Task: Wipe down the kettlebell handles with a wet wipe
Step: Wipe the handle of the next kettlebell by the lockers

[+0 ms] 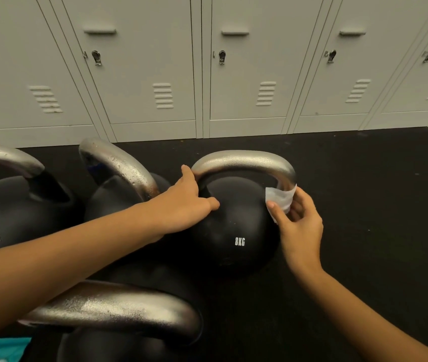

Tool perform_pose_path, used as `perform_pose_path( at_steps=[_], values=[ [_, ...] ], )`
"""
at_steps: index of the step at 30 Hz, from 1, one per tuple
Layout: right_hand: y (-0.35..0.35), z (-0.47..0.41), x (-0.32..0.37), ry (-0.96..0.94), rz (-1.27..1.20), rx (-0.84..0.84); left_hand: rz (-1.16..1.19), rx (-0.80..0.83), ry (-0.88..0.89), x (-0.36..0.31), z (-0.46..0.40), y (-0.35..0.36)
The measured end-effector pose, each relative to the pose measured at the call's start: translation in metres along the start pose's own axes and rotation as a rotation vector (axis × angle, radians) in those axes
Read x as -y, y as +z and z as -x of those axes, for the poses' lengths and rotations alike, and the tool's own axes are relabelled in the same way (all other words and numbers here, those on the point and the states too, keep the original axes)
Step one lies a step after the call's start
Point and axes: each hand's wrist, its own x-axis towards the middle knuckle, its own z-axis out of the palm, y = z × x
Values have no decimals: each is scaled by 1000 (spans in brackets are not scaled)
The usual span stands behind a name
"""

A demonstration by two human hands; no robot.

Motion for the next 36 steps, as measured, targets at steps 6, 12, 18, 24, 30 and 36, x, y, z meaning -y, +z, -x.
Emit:
perform_pose_path(
  at_steps=[6,12,18,24,30,36],
  values=[
    [19,-6,-3,40,16,-95,-13,-9,-2,1,-3,1],
    [-12,-2,-16,40,-64,76,-37,1,-4,5,-7,-4],
    [-16,-11,7,-60,-101,124,-50,1,-7,5,-9,-4],
    [-15,-22,16,27,-46,196,-72,0,2,4,-11,-3],
    [-16,-19,6,178,-117,207,-60,25,-2,6,-11,-5],
    [-5,-29,52,-135,-8,174,-59,52,-11,13,-10,-12]
  ],
)
